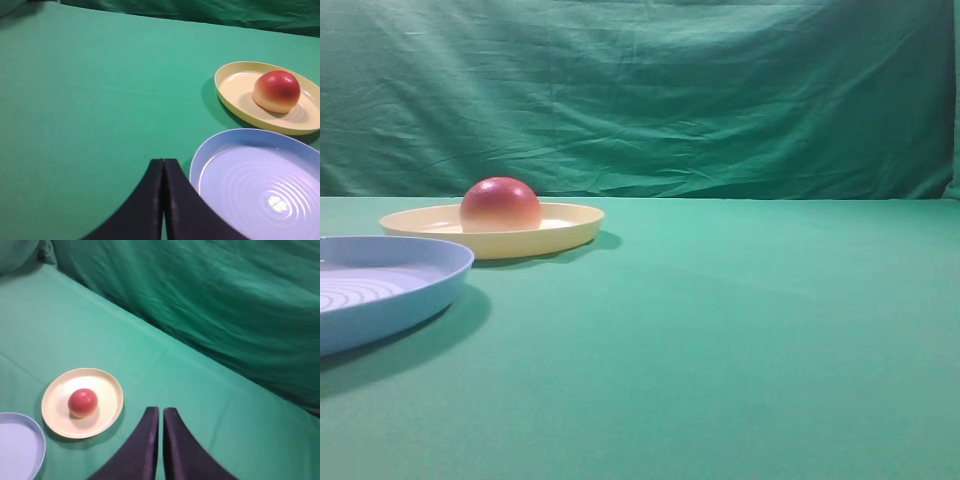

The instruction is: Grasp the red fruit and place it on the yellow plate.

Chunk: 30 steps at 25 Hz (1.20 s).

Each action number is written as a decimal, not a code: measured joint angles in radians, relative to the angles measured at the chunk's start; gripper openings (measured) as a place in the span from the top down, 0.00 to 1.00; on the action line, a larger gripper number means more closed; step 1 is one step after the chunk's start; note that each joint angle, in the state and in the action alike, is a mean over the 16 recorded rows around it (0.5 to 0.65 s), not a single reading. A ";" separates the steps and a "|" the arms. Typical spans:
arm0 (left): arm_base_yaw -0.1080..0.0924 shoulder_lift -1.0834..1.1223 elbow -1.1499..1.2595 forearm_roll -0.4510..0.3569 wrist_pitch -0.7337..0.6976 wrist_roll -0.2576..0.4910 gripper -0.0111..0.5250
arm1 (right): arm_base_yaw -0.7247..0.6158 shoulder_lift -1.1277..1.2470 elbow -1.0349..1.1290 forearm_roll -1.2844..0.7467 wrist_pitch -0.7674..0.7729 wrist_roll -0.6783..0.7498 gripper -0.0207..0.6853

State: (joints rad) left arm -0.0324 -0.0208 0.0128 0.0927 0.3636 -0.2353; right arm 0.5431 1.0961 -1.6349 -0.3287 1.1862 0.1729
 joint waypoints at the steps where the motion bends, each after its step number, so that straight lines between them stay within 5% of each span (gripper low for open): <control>1: 0.000 0.000 0.000 0.000 0.000 0.000 0.98 | -0.025 -0.031 0.041 0.004 -0.017 0.004 0.97; 30: 0.000 0.000 0.000 0.000 0.000 0.000 0.98 | -0.519 -0.982 1.319 0.079 -0.762 0.017 0.97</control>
State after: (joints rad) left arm -0.0324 -0.0208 0.0128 0.0927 0.3636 -0.2353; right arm 0.0244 0.1144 -0.3164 -0.2496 0.4244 0.1896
